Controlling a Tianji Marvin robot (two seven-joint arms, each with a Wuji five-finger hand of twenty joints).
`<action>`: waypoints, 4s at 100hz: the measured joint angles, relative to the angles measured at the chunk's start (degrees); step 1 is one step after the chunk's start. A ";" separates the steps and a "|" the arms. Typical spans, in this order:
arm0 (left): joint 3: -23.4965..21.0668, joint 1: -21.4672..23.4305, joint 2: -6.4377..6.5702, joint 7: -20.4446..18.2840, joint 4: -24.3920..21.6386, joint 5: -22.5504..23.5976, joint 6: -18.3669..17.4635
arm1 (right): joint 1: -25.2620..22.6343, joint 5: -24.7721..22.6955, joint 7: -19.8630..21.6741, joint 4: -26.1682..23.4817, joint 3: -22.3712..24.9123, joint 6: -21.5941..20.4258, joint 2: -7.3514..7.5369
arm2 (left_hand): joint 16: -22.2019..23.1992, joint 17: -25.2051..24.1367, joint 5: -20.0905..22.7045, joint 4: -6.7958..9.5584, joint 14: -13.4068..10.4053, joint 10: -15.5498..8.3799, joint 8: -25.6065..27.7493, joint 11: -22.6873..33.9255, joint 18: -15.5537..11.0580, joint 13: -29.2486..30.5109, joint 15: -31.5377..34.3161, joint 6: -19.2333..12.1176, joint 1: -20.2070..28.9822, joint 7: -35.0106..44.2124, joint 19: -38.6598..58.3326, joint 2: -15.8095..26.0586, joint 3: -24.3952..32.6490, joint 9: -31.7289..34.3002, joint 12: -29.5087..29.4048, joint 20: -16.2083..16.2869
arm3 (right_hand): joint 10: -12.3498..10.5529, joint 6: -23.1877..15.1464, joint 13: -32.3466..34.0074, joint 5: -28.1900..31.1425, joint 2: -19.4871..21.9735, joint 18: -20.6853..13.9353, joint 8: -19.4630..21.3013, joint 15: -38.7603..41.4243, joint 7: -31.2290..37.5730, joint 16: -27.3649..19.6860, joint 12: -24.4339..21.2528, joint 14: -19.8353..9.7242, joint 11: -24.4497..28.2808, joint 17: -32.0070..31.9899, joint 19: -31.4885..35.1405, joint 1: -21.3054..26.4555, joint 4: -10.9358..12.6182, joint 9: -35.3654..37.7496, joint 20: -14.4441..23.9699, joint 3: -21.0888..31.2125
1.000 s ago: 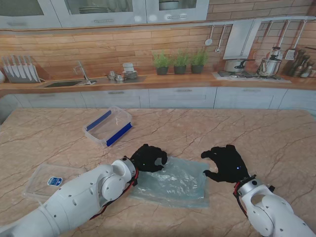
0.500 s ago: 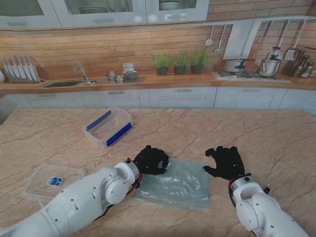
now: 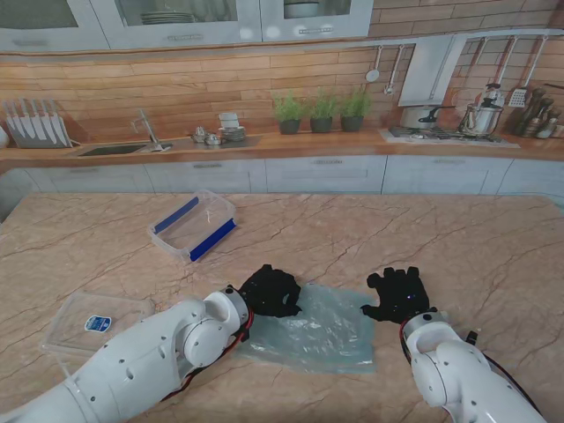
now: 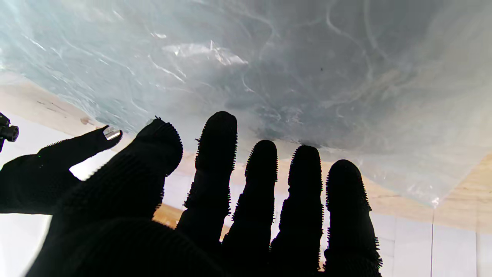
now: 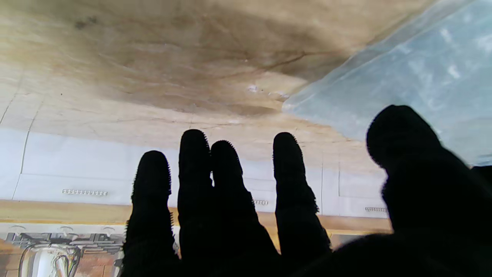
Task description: Fold the bubble film and place it into the plastic crate
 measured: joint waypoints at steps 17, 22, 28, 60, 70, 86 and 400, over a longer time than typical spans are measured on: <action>-0.07 0.03 0.42 -3.76 -1.04 -3.04 -0.06 | 0.53 -0.17 4.89 -0.72 -1.16 0.63 0.19 | -0.04 -0.20 3.94 0.63 1.70 0.02 -0.46 -0.13 0.13 -1.01 -0.09 1.36 -0.54 0.03 -0.26 3.70 -1.32 3.24 -0.04 0.00 | 0.06 0.01 -0.62 1.47 0.00 0.00 0.29 -0.11 -0.15 0.00 0.00 0.05 -0.01 -0.80 0.02 0.03 0.00 -0.74 -0.36 0.01; -0.26 0.16 0.46 -4.28 -1.29 -4.16 -0.16 | 0.58 -0.29 6.12 -1.06 -1.40 0.83 0.27 | -0.04 -0.20 4.29 0.64 1.72 0.02 -0.46 -0.13 0.18 -1.07 -0.12 1.38 -0.52 0.04 -0.26 4.35 -1.63 3.25 -0.04 0.00 | 0.05 0.63 -1.59 0.70 -1.28 0.00 0.90 -1.07 -0.68 -0.01 0.00 0.05 -0.12 -1.33 0.03 0.08 0.00 -1.41 -0.64 -0.08; -0.57 0.32 0.56 -5.42 -1.80 -5.36 -0.18 | 0.59 -0.47 6.97 -1.51 -1.62 1.12 0.36 | -0.03 -0.20 4.86 1.75 1.73 0.06 -0.46 -0.13 0.27 -1.15 -0.18 1.96 -0.51 0.04 -0.26 5.04 -2.59 3.25 -0.05 0.00 | 0.06 0.86 -2.39 0.05 -1.87 0.01 0.72 -1.31 -1.98 -0.01 -0.03 0.03 -0.24 -1.41 0.03 0.08 0.07 -2.12 -0.67 -0.43; -1.23 0.84 1.16 -8.83 -3.90 -6.90 -0.01 | 0.59 -1.91 9.82 -2.90 -2.74 3.88 0.55 | 0.54 -0.20 4.87 2.91 2.12 0.15 1.72 -0.13 0.32 -1.17 -0.18 2.39 -0.45 -0.92 -0.23 7.45 -7.89 3.25 -0.05 0.00 | 0.06 0.78 -2.88 -5.12 -4.52 0.01 0.75 -1.67 -3.94 -0.01 -0.04 -0.09 -0.28 -2.03 0.03 -0.44 0.05 -5.00 -0.70 2.80; -1.57 1.05 1.47 -10.59 -4.86 -7.92 0.12 | 0.85 -0.62 12.13 -3.76 -2.96 4.61 0.55 | 0.62 -0.20 4.87 2.91 2.15 0.35 1.72 -0.13 0.32 -1.17 -0.18 2.46 -0.48 -1.54 -0.22 8.09 -8.58 3.25 -0.05 0.03 | 0.06 2.15 -2.88 -3.74 -5.82 0.01 3.63 -2.25 -2.26 -0.01 -0.04 -0.19 -0.28 -2.79 -1.90 2.97 -0.03 -5.02 -0.70 6.46; -1.65 1.40 1.77 -10.66 -5.40 -7.31 -0.09 | 1.87 9.36 13.63 -4.04 -3.11 4.94 0.47 | 0.73 -0.32 3.72 2.91 2.17 0.69 1.65 -0.13 0.33 -1.17 -0.11 2.47 -0.41 -3.58 -0.21 8.09 -10.42 3.25 -0.05 0.06 | -0.15 -9.32 -3.83 4.17 -8.19 1.48 9.56 -4.36 25.73 -0.64 -0.01 1.17 -0.29 -4.03 -8.76 11.82 -1.49 -0.59 -1.40 9.29; -15.70 12.39 -6.94 -7.59 -6.99 -59.86 15.82 | 7.56 71.17 24.34 -9.41 1.66 13.60 -3.82 | -5.53 -10.96 -17.49 3.95 4.25 7.79 -20.71 -13.03 -1.43 -13.56 -10.03 13.16 -13.18 -51.11 -12.63 7.25 -29.83 -20.36 -17.29 -6.99 | 2.38 -1.05 22.94 -3.28 0.05 6.91 4.22 -5.47 8.60 -6.70 0.01 6.64 1.82 14.70 8.24 13.20 1.06 15.27 -10.37 14.92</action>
